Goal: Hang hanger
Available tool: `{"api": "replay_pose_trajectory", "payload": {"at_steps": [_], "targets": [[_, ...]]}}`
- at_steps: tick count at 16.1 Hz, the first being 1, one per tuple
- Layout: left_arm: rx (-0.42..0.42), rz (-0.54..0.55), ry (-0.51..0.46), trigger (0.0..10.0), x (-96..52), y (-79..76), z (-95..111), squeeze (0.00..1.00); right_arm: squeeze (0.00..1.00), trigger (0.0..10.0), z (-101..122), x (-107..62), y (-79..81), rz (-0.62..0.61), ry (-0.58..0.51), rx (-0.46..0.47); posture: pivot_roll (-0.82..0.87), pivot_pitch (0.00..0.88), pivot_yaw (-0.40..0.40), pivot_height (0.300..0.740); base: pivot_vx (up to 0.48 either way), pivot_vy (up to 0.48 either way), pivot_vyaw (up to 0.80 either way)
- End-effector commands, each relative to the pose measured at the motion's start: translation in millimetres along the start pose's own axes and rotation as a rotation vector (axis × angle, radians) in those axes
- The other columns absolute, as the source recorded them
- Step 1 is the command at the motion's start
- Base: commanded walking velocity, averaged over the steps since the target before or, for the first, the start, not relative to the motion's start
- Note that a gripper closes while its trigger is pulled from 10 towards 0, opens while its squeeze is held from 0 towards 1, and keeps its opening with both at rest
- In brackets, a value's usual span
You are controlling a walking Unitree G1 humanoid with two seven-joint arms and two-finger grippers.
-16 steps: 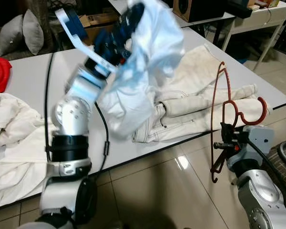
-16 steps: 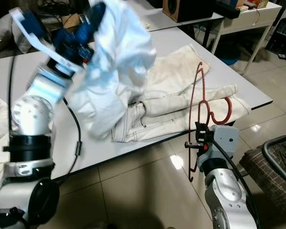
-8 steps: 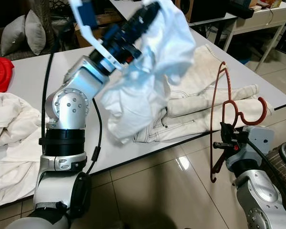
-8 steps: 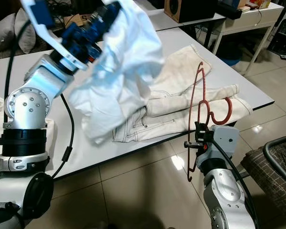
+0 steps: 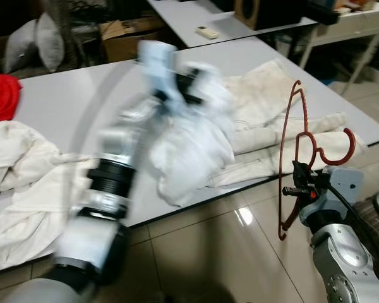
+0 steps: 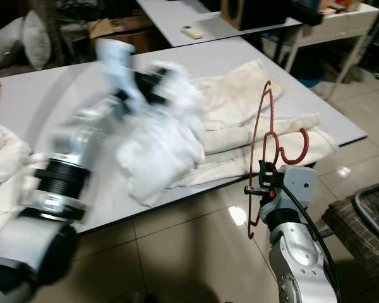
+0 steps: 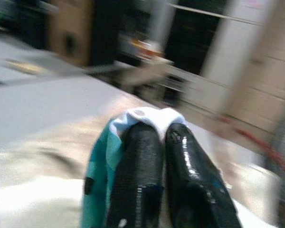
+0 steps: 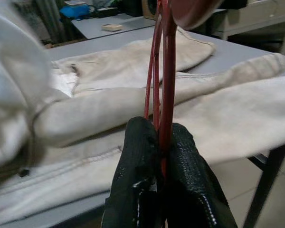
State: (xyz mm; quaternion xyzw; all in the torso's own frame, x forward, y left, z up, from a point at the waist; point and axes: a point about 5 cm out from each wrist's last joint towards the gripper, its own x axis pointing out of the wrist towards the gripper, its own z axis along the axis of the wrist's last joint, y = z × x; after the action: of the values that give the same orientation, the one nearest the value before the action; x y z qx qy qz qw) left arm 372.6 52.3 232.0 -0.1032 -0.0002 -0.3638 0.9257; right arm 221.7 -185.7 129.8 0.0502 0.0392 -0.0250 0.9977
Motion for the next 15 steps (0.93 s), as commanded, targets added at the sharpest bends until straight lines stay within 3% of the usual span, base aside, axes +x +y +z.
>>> {"api": "replay_pose_trajectory", "payload": {"at_steps": [1,2,5,6,8,11,12,13,15], "targets": [[0.036,-0.076,0.093,10.0,4.3,-14.0,-21.4,1.0,0.0,10.0,0.5,-1.1,-4.0,-0.028,-0.009,-0.002,-0.05,0.019,0.108,0.74,0.0,0.0,0.0],[0.006,-0.1,0.094,10.0,5.1,-17.5,-25.4,1.0,0.0,10.0,0.8,-2.1,-4.9,-0.033,-0.011,-0.003,-0.06,0.021,0.111,0.74,0.0,0.0,0.0],[-0.073,-0.304,0.058,10.0,-5.5,-33.6,-11.8,1.0,0.0,10.0,0.0,-6.1,-7.4,-0.046,-0.008,-0.004,-0.06,0.022,0.11,0.74,0.0,0.0,0.0],[-0.072,-0.351,0.048,10.0,-11.1,-34.8,-6.8,1.0,0.0,10.0,-1.0,-7.0,-6.8,-0.045,-0.004,-0.005,-0.06,0.023,0.107,0.74,0.0,0.0,0.0],[0.035,-0.323,0.055,10.0,-21.9,-18.5,-1.5,1.0,0.0,10.0,-1.2,-5.8,-5.0,-0.035,0.0,-0.007,-0.06,0.023,0.097,0.74,0.0,0.0,0.0],[0.013,-0.461,0.095,10.0,-43.0,-23.1,5.1,1.0,0.0,10.0,0.0,-3.1,-4.5,-0.023,-0.002,-0.011,-0.05,0.022,0.089,0.74,0.0,0.0,0.0],[0.054,-0.463,0.145,10.0,-46.4,-23.3,-1.1,1.0,0.0,10.0,-0.3,-2.3,-4.1,-0.017,0.0,-0.013,-0.04,0.02,0.085,0.74,0.0,0.0,0.0],[0.089,-0.399,0.173,10.0,-43.9,-19.0,-7.4,1.0,0.0,10.0,-0.4,-1.8,-3.1,-0.012,0.0,-0.013,-0.04,0.019,0.084,0.74,0.0,0.0,0.0],[0.052,-0.168,0.144,10.0,-32.5,-1.5,-10.5,1.0,0.0,10.0,0.3,-1.6,-0.3,-0.003,-0.003,-0.013,-0.05,0.017,0.09,0.74,0.0,0.0,0.0]]}}
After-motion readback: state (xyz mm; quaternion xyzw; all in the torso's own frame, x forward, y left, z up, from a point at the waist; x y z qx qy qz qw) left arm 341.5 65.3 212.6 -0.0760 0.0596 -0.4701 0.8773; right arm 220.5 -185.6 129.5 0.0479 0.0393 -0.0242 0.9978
